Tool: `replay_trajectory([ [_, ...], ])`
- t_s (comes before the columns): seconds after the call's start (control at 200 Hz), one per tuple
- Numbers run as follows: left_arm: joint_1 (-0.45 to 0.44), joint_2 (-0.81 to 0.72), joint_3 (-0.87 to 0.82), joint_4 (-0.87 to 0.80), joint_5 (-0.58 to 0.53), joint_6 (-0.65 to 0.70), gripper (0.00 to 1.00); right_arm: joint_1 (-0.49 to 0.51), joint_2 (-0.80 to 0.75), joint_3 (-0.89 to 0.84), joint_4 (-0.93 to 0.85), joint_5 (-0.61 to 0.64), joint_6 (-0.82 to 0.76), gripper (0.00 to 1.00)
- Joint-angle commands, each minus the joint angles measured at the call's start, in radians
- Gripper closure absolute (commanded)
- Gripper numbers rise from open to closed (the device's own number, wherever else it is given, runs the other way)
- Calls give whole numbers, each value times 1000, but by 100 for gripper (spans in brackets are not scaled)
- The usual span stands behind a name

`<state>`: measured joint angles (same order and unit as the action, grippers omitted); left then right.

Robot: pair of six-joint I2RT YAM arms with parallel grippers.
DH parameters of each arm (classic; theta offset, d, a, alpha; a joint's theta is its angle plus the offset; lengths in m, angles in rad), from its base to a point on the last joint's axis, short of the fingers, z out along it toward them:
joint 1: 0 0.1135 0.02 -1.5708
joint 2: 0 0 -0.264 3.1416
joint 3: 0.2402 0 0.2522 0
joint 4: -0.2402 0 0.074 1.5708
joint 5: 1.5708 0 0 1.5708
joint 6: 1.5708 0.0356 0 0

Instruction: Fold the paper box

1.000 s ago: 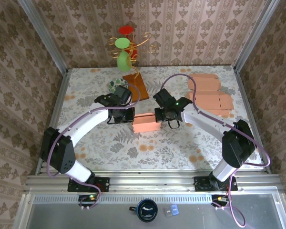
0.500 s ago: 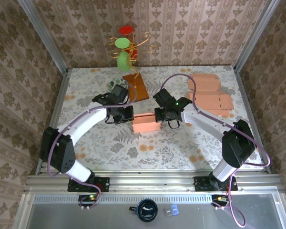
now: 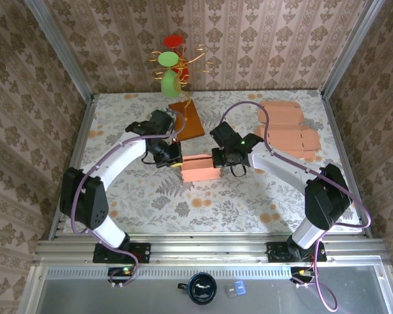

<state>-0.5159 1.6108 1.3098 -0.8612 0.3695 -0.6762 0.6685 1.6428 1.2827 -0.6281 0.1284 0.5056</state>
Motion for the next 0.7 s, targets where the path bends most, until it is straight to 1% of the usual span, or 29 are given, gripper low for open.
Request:
replay_trajectory([
  [0.0, 7, 12, -19, -55, 1, 31, 100, 6, 21, -11, -31, 28, 15, 100],
  [0.51, 1, -29, -115, 30, -51, 75, 100, 6, -9, -51, 3, 28, 6, 100],
  [0.6, -8, -34, -116, 34, -62, 75, 100, 6, -51, -47, -8, 14, 34, 88],
  [0.695, -18, -39, -120, 39, -76, 72, 100, 2, -126, -46, -28, -15, 120, 69],
])
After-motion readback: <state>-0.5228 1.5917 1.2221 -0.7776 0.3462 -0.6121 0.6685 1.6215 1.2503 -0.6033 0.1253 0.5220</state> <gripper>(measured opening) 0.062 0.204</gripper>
